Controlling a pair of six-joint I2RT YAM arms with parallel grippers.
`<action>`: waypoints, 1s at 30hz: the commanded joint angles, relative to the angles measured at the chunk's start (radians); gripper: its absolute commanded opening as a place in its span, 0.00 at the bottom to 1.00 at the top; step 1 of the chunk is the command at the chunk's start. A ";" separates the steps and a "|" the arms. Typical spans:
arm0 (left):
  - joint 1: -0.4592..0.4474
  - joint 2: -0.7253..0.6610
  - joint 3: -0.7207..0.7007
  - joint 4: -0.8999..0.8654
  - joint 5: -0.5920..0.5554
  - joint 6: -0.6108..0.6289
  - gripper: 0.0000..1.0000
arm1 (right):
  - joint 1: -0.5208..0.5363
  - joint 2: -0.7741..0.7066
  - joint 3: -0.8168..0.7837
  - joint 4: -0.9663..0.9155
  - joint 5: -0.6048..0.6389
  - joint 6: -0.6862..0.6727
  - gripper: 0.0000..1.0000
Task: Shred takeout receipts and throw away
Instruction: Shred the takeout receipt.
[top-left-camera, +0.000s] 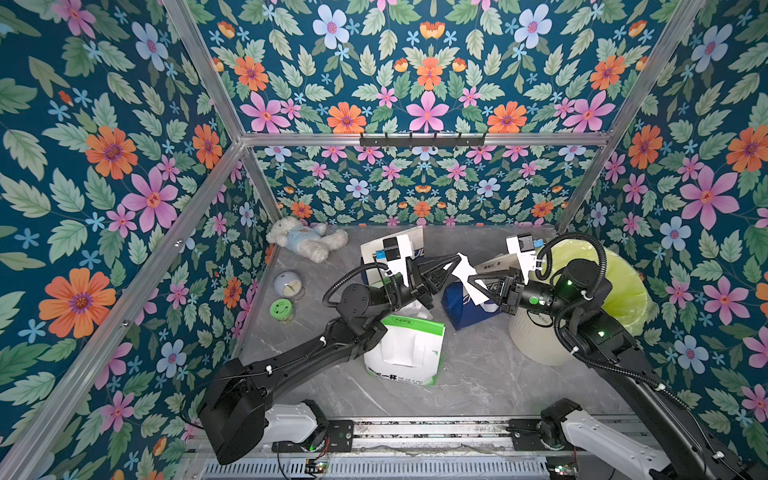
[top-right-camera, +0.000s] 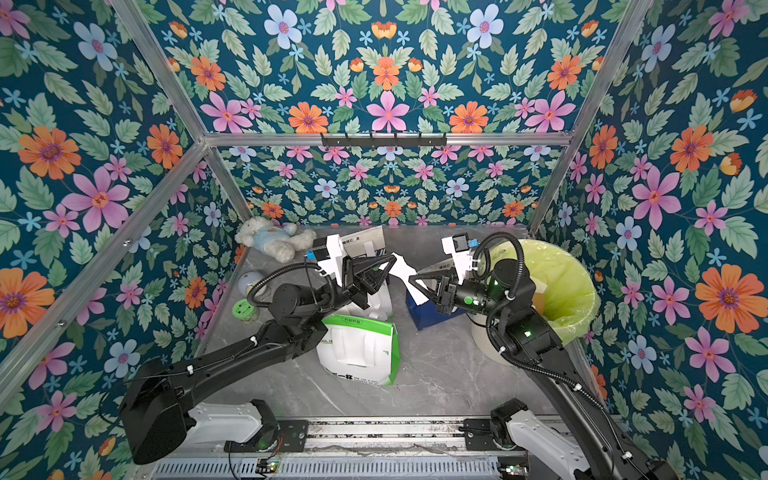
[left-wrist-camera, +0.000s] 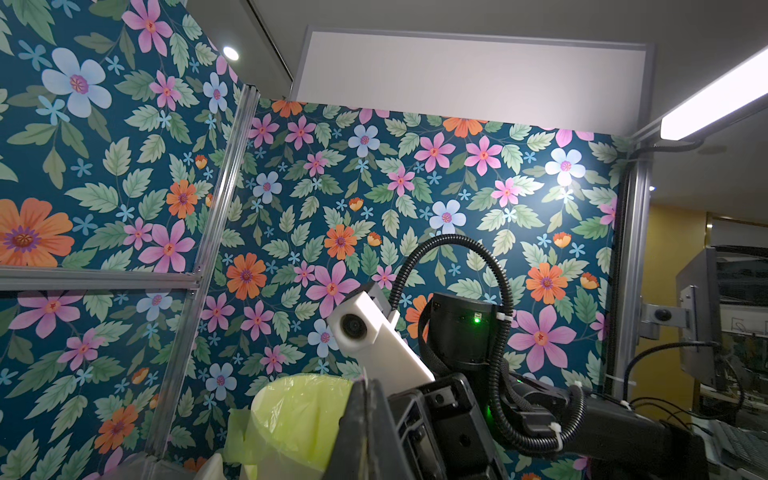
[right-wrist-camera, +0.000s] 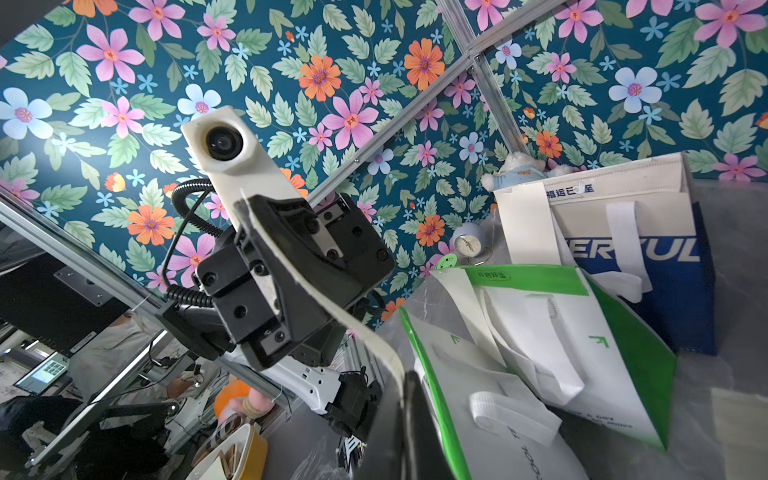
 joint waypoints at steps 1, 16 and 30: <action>0.002 -0.014 0.013 -0.023 -0.013 0.035 0.02 | 0.003 -0.018 0.010 -0.005 0.014 0.005 0.00; 0.006 -0.092 0.291 -1.075 0.202 0.794 0.99 | 0.003 -0.012 0.275 -0.775 0.001 -0.359 0.00; 0.086 0.129 0.625 -1.459 0.699 0.846 0.75 | 0.003 -0.026 0.279 -0.843 -0.031 -0.406 0.00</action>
